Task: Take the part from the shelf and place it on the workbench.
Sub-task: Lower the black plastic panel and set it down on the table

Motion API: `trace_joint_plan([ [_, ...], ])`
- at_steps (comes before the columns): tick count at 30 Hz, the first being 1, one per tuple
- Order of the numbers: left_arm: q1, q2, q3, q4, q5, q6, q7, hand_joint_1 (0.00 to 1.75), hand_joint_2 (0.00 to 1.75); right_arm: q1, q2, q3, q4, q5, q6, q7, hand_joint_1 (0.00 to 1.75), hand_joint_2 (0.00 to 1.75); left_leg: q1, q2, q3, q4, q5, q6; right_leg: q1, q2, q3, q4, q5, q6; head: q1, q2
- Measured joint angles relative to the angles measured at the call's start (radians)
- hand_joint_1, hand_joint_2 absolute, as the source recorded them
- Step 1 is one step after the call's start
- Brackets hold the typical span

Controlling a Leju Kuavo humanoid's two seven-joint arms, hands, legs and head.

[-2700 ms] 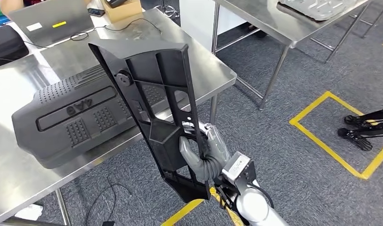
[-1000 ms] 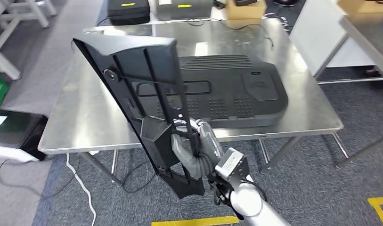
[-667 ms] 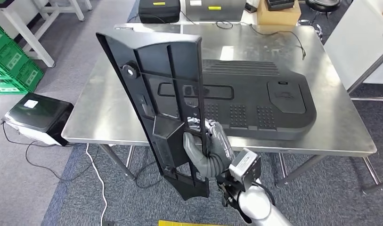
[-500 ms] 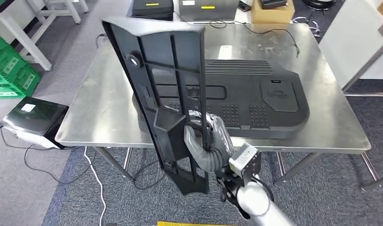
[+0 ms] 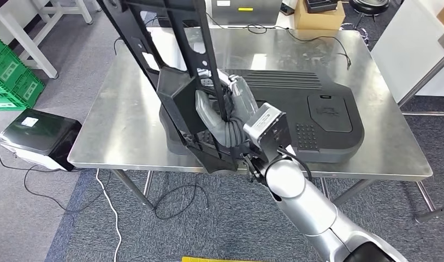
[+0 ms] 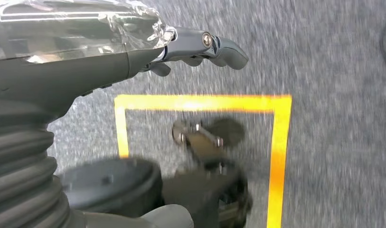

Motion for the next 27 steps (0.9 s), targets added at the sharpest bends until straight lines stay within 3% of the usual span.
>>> trace_joint_plan([
  [7,-0.001,0.001,-0.001,0.0,0.001,-0.007,0.011,0.0,1.75,-0.144,0.036,-0.001,0.134,0.052,-0.065,0.051,1.75,1.75,0.0,0.0,-0.002,0.001,-0.001,0.006,0.0,0.0,0.002,-0.008,0.005,0.013,0.018,0.0],
  [15,0.0,0.001,-0.003,0.0,-0.001,-0.018,0.024,0.0,1.75,-0.333,0.093,-0.021,0.318,0.121,-0.115,0.132,1.75,1.75,0.002,0.0,-0.002,0.001,0.001,0.007,0.0,-0.001,0.002,-0.008,0.006,0.014,0.022,0.0],
  [24,0.0,0.001,-0.008,0.0,-0.002,-0.019,0.025,0.0,1.75,-0.363,0.125,-0.023,0.403,0.132,-0.121,0.142,1.75,1.75,0.005,0.001,-0.001,0.001,0.001,0.006,0.004,-0.001,0.001,-0.008,0.006,0.014,0.022,0.0],
  [27,0.0,0.001,-0.011,0.0,-0.007,-0.024,0.026,0.0,1.75,-0.377,0.132,-0.023,0.427,0.175,-0.122,0.182,1.75,1.75,0.005,0.001,-0.001,0.0,0.001,0.006,0.004,-0.001,0.001,-0.008,0.006,0.014,0.022,0.0],
])
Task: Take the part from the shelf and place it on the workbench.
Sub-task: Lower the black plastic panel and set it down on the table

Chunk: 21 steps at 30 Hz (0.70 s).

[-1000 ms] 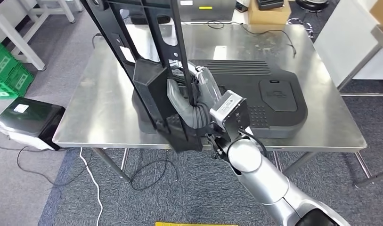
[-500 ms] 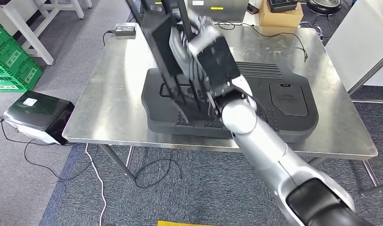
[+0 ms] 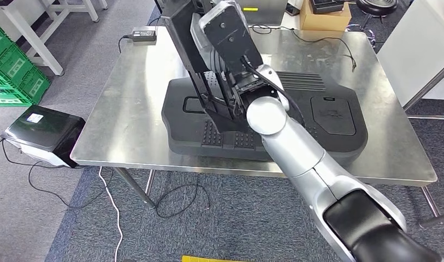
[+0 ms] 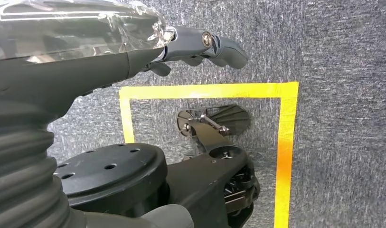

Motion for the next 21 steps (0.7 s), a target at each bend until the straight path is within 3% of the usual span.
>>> trace_joint_plan([
  [7,-0.001,0.0,-0.013,0.0,-0.005,-0.03,0.005,0.0,1.75,-0.073,0.026,0.0,0.133,0.202,0.002,0.096,1.75,1.75,0.0,0.0,0.0,0.0,0.001,-0.001,0.0,0.0,0.0,0.0,0.0,0.0,0.001,0.0],
  [9,-0.002,0.0,-0.014,0.0,-0.01,-0.034,0.014,0.0,1.75,-0.091,0.033,0.01,0.176,0.323,0.033,0.154,1.75,1.75,0.0,0.0,0.0,0.0,0.001,-0.001,0.0,0.0,0.0,0.0,0.0,0.0,0.002,0.0],
  [13,-0.008,0.0,-0.017,0.0,-0.021,-0.037,0.032,0.0,1.75,-0.129,0.038,0.093,0.272,0.696,0.154,0.335,1.75,1.75,0.0,-0.001,0.0,0.0,0.001,-0.001,0.0,-0.002,0.0,0.0,0.0,0.0,0.001,0.0],
  [15,-0.01,0.0,-0.02,0.0,-0.023,-0.038,0.043,0.0,1.75,-0.132,0.04,0.139,0.321,0.829,0.167,0.379,1.75,1.75,0.0,-0.001,0.0,0.0,0.001,-0.002,0.0,-0.003,0.0,0.0,0.0,0.0,0.002,0.0],
  [21,-0.017,0.0,-0.037,0.0,-0.043,-0.055,0.079,0.0,1.75,-0.144,0.042,0.213,0.432,1.024,0.184,0.432,1.75,1.75,0.0,-0.001,0.0,0.0,0.001,-0.002,0.0,-0.003,0.0,0.0,0.0,0.0,0.003,0.0],
])
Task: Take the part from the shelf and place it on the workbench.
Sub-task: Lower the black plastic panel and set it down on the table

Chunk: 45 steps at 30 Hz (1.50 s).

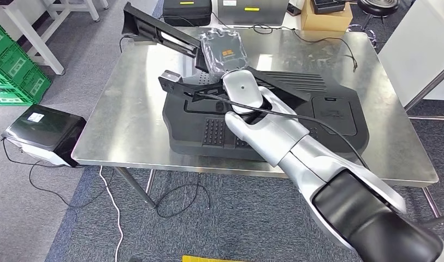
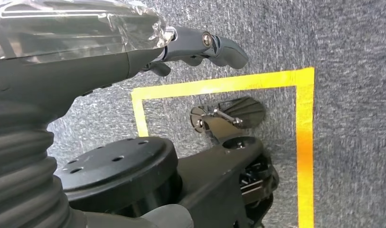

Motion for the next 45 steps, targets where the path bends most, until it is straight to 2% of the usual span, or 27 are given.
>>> trace_joint_plan([
  [7,-0.018,0.0,-0.012,0.0,-0.014,-0.02,0.016,0.0,1.75,-0.007,0.0,0.065,0.054,0.235,0.05,0.093,1.75,1.75,0.0,0.0,0.0,0.0,0.0,0.0,0.0,0.0,0.0,0.0,0.0,0.0,0.0,0.0],
  [11,-0.02,0.0,-0.021,0.0,-0.015,-0.013,0.016,0.0,1.75,-0.007,0.0,0.082,0.067,0.307,0.094,0.1,1.75,1.75,0.0,0.0,0.001,0.0,0.0,0.0,0.0,0.0,0.0,0.0,0.0,0.0,0.0,0.0],
  [13,-0.022,0.0,-0.023,0.0,-0.019,-0.008,0.014,0.0,1.75,-0.007,0.0,0.09,0.077,0.314,0.107,0.075,1.75,1.75,0.0,0.0,0.001,0.0,0.0,0.0,0.0,0.0,0.0,0.0,0.0,0.0,0.0,0.0],
  [18,-0.037,0.001,-0.027,0.0,-0.035,-0.003,0.004,0.0,1.75,0.011,0.002,0.105,0.114,0.314,0.127,-0.085,1.75,1.75,0.0,0.0,0.001,0.0,0.0,0.0,0.0,0.0,0.0,0.0,0.0,0.0,0.0,0.0],
  [26,-0.049,0.004,-0.027,0.0,-0.035,-0.002,-0.002,0.0,1.75,0.025,0.003,0.113,0.151,0.298,0.127,-0.162,1.75,1.75,0.0,0.001,0.001,0.0,0.0,0.0,0.0,0.0,0.0,0.0,0.0,0.0,0.001,0.0],
  [30,-0.053,0.006,-0.027,0.0,-0.034,0.0,-0.018,0.0,1.75,0.035,0.006,0.115,0.174,0.296,0.132,-0.21,0.0,0.0,0.0,0.001,0.001,0.0,0.0,0.0,0.0,0.0,0.001,0.0,0.0,0.0,0.001,0.0],
  [35,-0.054,0.008,-0.027,0.0,-0.025,0.022,-0.039,0.0,1.75,0.049,0.018,0.115,0.201,0.27,0.141,-0.231,0.0,0.0,0.0,0.001,0.002,0.0,0.0,0.0,0.0,0.001,0.001,0.0,0.0,0.0,0.0,0.0],
  [39,-0.054,0.01,-0.027,0.0,-0.019,0.021,-0.044,0.0,0.0,0.059,0.026,0.115,0.223,0.262,0.142,-0.233,0.0,0.0,0.0,0.001,0.002,0.0,0.0,0.0,0.0,0.001,0.001,0.0,0.0,0.0,0.0,0.0],
  [45,-0.053,0.01,-0.027,0.0,-0.016,0.021,-0.043,0.0,0.0,0.061,0.031,0.115,0.249,0.231,0.136,-0.217,0.0,0.0,0.0,0.001,0.003,0.0,0.0,0.0,0.0,0.001,0.002,0.0,0.0,0.0,0.001,0.0],
])
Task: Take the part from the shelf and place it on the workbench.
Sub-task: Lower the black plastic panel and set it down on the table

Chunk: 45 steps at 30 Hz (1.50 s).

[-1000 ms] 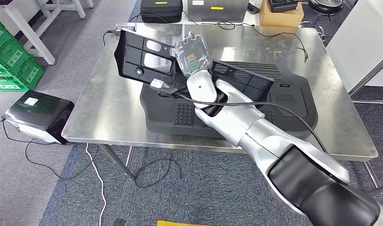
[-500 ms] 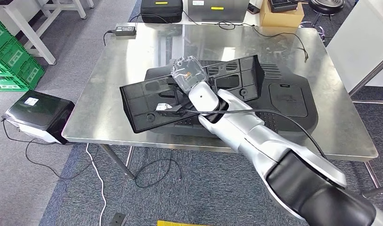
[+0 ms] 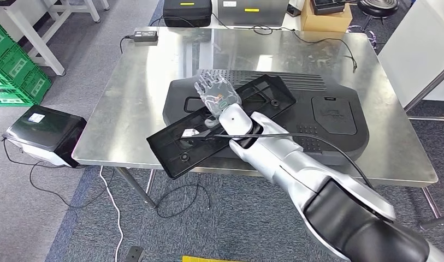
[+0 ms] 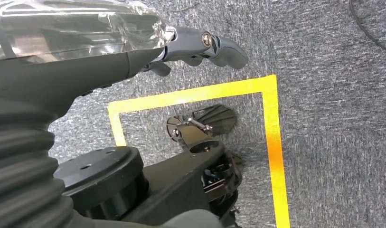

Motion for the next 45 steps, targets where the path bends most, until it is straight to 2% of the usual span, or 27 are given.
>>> trace_joint_plan([
  [6,0.0,0.0,0.0,0.0,-0.003,0.006,0.004,0.0,0.0,0.004,0.001,-0.007,0.011,-0.07,-0.08,0.066,0.0,0.0,0.0,0.0,0.0,0.0,0.0,0.0,0.0,0.0,0.0,0.0,0.0,0.0,0.0,0.0],
  [9,0.0,0.001,0.0,0.0,-0.01,-0.004,0.002,0.0,0.0,0.006,0.002,-0.03,0.011,-0.154,-0.178,0.06,0.0,0.0,0.0,0.0,0.0,0.0,0.0,0.0,0.0,0.0,0.0,0.0,0.0,0.0,0.0,0.0],
  [11,0.0,0.004,0.0,0.0,-0.017,-0.021,0.0,0.0,0.0,0.006,0.002,-0.066,0.008,-0.23,-0.254,0.03,0.0,0.0,0.0,0.0,0.0,0.0,0.0,0.0,0.0,0.0,0.0,0.0,0.0,0.0,0.0,0.0],
  [15,-0.001,0.009,0.0,0.0,-0.023,-0.028,-0.006,0.0,0.0,0.009,0.004,-0.137,-0.011,-0.33,-0.324,-0.037,0.0,0.0,0.0,0.0,0.0,0.0,0.0,0.0,0.0,0.0,0.0,0.0,0.0,0.0,0.0,0.0],
  [17,0.0,0.011,0.0,0.0,-0.021,-0.02,-0.015,0.0,0.0,0.028,0.005,-0.181,-0.051,-0.466,-0.362,-0.139,0.0,0.0,0.0,0.0,0.001,0.0,0.0,0.0,0.0,0.0,0.001,0.0,0.0,0.0,0.0,0.0],
  [19,0.002,0.014,0.001,0.0,-0.011,-0.01,-0.031,0.0,0.0,0.07,0.005,-0.246,-0.143,-0.659,-0.373,-0.255,0.0,0.0,0.0,0.0,0.001,0.0,0.0,0.0,0.0,0.0,0.001,0.0,0.0,0.0,-0.001,0.0],
  [21,0.011,0.017,0.004,0.0,0.009,-0.002,-0.054,0.0,0.0,0.135,-0.001,-0.313,-0.286,-0.86,-0.357,-0.328,0.0,0.0,0.001,-0.001,0.002,0.0,0.0,0.0,0.0,-0.001,0.002,0.0,-0.001,-0.001,-0.001,0.0],
  [23,0.03,0.022,0.012,0.0,0.032,0.002,-0.081,0.0,0.0,0.217,-0.016,-0.376,-0.459,-1.031,-0.343,-0.363,0.0,0.0,0.001,-0.002,0.003,0.0,-0.001,-0.001,0.0,-0.001,0.003,0.0,-0.001,-0.001,-0.001,0.0],
  [29,0.081,0.03,0.045,0.0,0.08,0.021,-0.152,0.0,0.0,0.488,-0.109,-0.574,-0.956,-1.318,-0.355,-0.417,0.0,0.0,0.0,-0.001,0.006,0.0,-0.004,0.001,0.0,-0.001,0.007,-0.003,-0.004,0.0,0.0,0.0],
  [33,0.088,0.03,0.065,0.0,0.093,0.035,-0.182,0.0,0.0,0.722,-0.17,-0.695,-1.188,-1.408,-0.378,-0.484,0.0,0.0,0.0,0.001,0.009,0.0,-0.008,0.003,-0.001,0.0,0.009,-0.005,-0.004,0.001,0.001,0.0],
  [38,0.088,0.03,0.084,0.0,0.096,0.04,-0.197,0.0,0.0,0.992,-0.203,-0.841,-1.392,-1.455,-0.367,-0.57,0.0,0.0,0.0,0.002,0.011,0.0,-0.011,0.004,-0.001,0.001,0.012,-0.005,-0.006,0.002,0.0,0.0],
  [42,0.087,0.03,0.089,0.0,0.095,0.051,-0.198,0.0,0.0,1.142,-0.207,-0.932,-1.484,-1.451,-0.365,-0.582,0.0,0.0,0.0,0.003,0.012,0.0,-0.012,0.003,-0.001,0.002,0.013,-0.005,-0.008,0.002,0.0,0.0],
  [45,0.085,0.03,0.098,0.0,0.096,0.052,-0.198,0.0,0.0,1.204,-0.21,-0.986,-1.52,-1.48,-0.369,-0.57,0.0,0.0,0.0,0.003,0.013,-0.001,-0.012,0.003,-0.001,0.002,0.013,-0.005,-0.008,0.002,-0.001,0.0],
])
